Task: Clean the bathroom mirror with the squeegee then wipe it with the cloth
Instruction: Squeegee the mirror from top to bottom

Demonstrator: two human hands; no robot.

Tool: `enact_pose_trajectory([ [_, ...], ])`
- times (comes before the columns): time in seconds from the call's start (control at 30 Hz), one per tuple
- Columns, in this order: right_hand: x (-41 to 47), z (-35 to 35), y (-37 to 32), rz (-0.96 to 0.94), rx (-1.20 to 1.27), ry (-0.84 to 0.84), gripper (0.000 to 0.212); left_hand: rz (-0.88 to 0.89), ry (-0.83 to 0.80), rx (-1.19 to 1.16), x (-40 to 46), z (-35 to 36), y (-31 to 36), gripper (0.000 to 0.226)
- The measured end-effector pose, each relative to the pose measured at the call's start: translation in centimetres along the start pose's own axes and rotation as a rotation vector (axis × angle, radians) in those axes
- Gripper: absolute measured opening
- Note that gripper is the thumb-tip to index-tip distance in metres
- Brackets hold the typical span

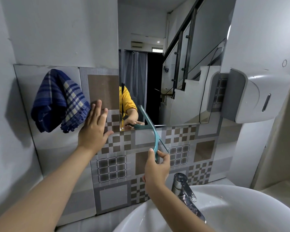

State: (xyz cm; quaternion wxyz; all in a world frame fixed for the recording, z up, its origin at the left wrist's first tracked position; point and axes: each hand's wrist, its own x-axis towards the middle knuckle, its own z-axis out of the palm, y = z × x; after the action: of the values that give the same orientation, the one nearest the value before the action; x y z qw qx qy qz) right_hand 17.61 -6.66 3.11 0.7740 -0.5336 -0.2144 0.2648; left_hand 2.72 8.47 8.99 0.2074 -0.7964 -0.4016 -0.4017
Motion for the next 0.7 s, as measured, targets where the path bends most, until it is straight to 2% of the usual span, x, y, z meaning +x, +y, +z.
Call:
enact_pose_trajectory([
  [0.17,-2.1,0.4,1.1,-0.109,-0.06,-0.116,0.01,0.024,-0.029,-0.032,-0.2,-0.7,-0.4,0.09],
  [0.5,-1.9,-0.6,2.6,-0.243,-0.196,-0.121,0.015,0.094,-0.063,0.02,-0.1,-1.0,-1.4,0.094],
  [0.7,-0.8,-2.5,4.1,-0.243,-0.335,-0.165,0.015,0.102,-0.054,0.059,-0.2,-1.2,-1.4,0.094],
])
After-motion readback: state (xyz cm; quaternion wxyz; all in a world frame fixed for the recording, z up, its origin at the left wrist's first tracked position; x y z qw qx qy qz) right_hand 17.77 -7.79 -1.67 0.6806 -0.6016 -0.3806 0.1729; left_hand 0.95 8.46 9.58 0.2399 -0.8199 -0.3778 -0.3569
